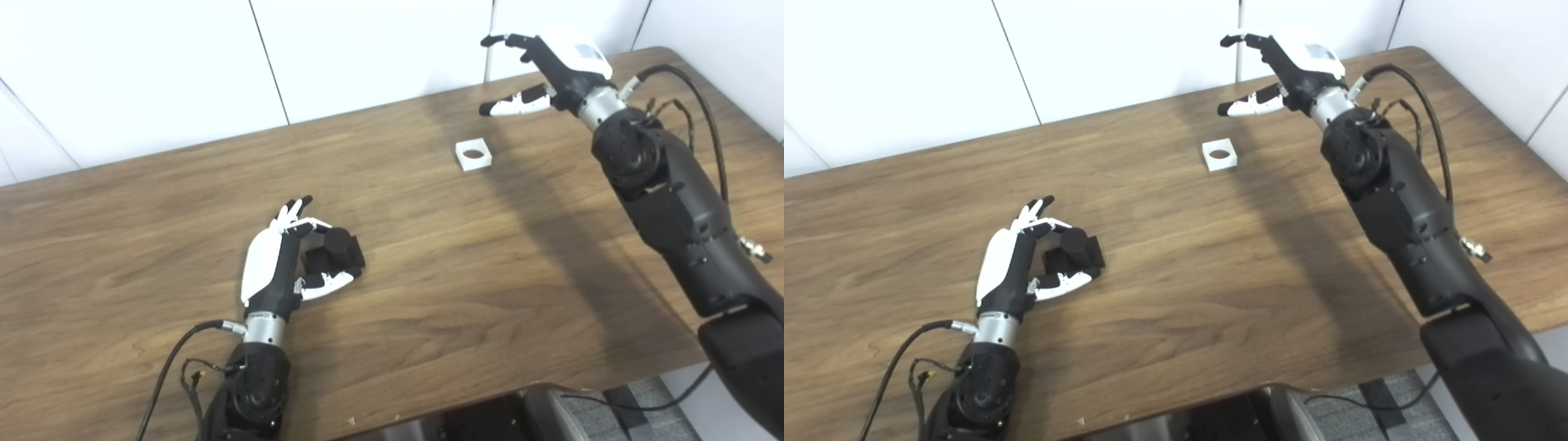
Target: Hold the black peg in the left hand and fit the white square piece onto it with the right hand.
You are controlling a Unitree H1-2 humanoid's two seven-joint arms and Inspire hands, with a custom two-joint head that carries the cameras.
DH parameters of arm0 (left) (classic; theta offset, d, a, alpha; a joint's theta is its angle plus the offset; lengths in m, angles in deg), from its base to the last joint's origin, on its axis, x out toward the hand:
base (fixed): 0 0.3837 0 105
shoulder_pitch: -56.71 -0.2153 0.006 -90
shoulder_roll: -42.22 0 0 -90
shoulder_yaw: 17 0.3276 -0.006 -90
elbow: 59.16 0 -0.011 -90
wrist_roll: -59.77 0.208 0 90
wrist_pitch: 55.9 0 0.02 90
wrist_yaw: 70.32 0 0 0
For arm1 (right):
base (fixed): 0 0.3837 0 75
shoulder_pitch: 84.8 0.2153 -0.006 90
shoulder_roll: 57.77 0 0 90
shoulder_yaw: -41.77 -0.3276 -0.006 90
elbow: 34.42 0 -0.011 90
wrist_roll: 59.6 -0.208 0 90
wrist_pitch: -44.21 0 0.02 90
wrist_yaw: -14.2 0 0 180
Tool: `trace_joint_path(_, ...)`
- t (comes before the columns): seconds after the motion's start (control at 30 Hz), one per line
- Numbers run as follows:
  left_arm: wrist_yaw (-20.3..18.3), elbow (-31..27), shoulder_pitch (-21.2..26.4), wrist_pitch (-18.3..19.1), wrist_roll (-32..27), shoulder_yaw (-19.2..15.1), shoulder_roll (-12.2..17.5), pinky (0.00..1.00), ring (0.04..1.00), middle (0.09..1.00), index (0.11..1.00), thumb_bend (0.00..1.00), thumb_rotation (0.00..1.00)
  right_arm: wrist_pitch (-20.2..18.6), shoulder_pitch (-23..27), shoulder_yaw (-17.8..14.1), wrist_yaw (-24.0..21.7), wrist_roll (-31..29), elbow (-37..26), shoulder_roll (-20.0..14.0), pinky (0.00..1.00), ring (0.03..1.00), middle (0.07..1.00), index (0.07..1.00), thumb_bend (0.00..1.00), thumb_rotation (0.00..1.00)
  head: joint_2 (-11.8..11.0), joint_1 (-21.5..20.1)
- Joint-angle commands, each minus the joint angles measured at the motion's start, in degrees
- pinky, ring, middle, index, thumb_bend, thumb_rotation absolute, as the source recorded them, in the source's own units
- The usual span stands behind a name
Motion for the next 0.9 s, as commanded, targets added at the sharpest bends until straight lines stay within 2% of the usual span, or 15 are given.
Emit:
trace_joint_path(0.0, 0.5, 3.7, -2.1, -0.2, 1.1, 0.0, 0.7, 1.00, 1.000, 0.954, 0.492, 0.51, 0.09, 1.4, 4.6, 0.9, -1.2, 1.2, 0.4, -2.6, 0.83, 0.920, 0.916, 0.818, 0.75, 0.46, 0.1, 0.2)
trace_joint_path(0.17, 0.4, 3.6, -2.0, 0.0, 1.2, -0.1, 0.7, 1.00, 1.000, 0.959, 0.491, 0.51, 0.09, -0.2, 6.2, 4.1, -3.4, 3.5, 3.1, -3.1, 0.96, 0.976, 0.953, 0.826, 0.81, 0.61, 0.1, 0.2)
trace_joint_path(0.33, 0.4, 3.9, -1.9, -0.1, 0.9, -0.4, 0.8, 1.00, 1.000, 0.961, 0.492, 0.51, 0.09, 0.8, 7.1, 6.1, -5.4, 3.2, 6.5, -3.0, 0.93, 1.000, 0.988, 0.835, 0.90, 0.77, 0.2, 0.9)
trace_joint_path(0.4, 0.2, 3.7, -2.0, 0.5, 1.0, -0.4, 0.7, 1.00, 1.000, 0.965, 0.492, 0.51, 0.09, 1.2, 7.4, 6.9, -5.8, 3.3, 7.7, -3.0, 0.97, 0.998, 0.995, 0.846, 0.93, 0.82, 0.2, 0.9)
trace_joint_path(0.6, 0.5, 3.5, -2.3, 0.7, 1.2, -0.6, 0.5, 1.00, 1.000, 0.960, 0.491, 0.52, 0.09, 1.2, 7.9, 8.8, -7.0, 3.7, 10.0, -2.9, 0.99, 0.991, 0.994, 0.855, 0.97, 0.86, 0.4, 1.0)
trace_joint_path(0.87, 0.3, 3.0, -2.4, 1.6, 1.5, -0.6, 0.4, 1.00, 1.000, 0.963, 0.492, 0.51, 0.09, 1.1, 6.7, 9.8, -7.2, 3.4, 11.0, -2.1, 0.95, 0.993, 0.990, 0.860, 0.95, 0.85, 0.8, 1.6)
